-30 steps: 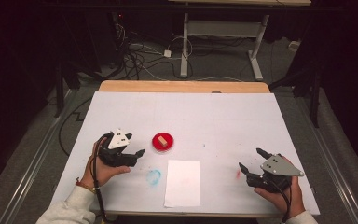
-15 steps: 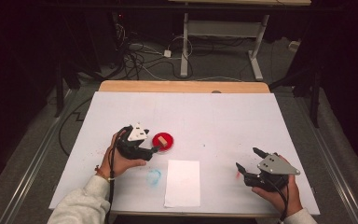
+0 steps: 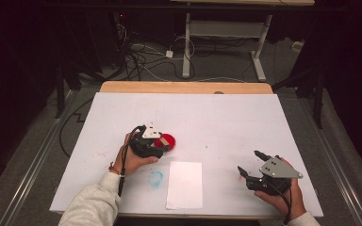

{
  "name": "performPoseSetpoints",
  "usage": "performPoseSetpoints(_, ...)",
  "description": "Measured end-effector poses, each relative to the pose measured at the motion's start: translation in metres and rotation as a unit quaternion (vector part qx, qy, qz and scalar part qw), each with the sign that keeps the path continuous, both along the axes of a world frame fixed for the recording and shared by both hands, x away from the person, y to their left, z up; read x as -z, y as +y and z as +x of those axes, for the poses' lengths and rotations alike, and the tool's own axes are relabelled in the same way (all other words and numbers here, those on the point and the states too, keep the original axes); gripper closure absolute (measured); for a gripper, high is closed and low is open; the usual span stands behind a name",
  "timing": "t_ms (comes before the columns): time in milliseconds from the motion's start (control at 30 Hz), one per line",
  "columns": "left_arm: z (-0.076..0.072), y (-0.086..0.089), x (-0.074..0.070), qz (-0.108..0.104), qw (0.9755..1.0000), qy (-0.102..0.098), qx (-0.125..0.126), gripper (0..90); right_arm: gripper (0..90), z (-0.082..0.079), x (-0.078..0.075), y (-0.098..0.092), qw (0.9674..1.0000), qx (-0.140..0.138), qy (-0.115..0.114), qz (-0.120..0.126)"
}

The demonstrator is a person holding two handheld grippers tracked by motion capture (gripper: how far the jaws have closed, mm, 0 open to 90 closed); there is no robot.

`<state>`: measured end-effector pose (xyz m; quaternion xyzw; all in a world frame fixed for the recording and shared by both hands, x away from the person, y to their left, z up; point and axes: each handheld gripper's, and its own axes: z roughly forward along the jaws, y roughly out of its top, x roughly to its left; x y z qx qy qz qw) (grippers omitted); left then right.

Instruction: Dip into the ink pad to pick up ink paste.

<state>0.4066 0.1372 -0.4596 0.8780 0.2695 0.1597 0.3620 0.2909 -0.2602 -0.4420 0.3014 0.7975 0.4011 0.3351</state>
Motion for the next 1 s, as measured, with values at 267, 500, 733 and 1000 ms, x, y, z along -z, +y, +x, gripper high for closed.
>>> performPoseSetpoints(267, 0.0030, -0.0026, 0.0048, 0.007, 0.9999, 0.008, 0.001, 42.6, 25.6, 0.0002, 0.0005, 0.0000, 1.0000, 0.000, 0.001, -0.002)
performPoseSetpoints(500, 0.0044, -0.0042, 0.0062, 0.007, 0.9999, 0.006, 0.005, 50.8, 25.8, 0.0002, 0.0006, -0.0008, 1.0000, 0.001, 0.003, -0.001)
performPoseSetpoints(733, 0.0052, -0.0067, 0.0068, 0.017, 0.9998, 0.001, 0.008, 51.8, 25.9, 0.0005, 0.0011, -0.0005, 1.0000, 0.000, 0.005, -0.001)
performPoseSetpoints(1000, 0.0039, -0.0088, 0.0024, 0.028, 0.9995, -0.008, 0.008, 53.8, 26.2, 0.0002, 0.0003, -0.0011, 1.0000, 0.000, 0.004, 0.002)
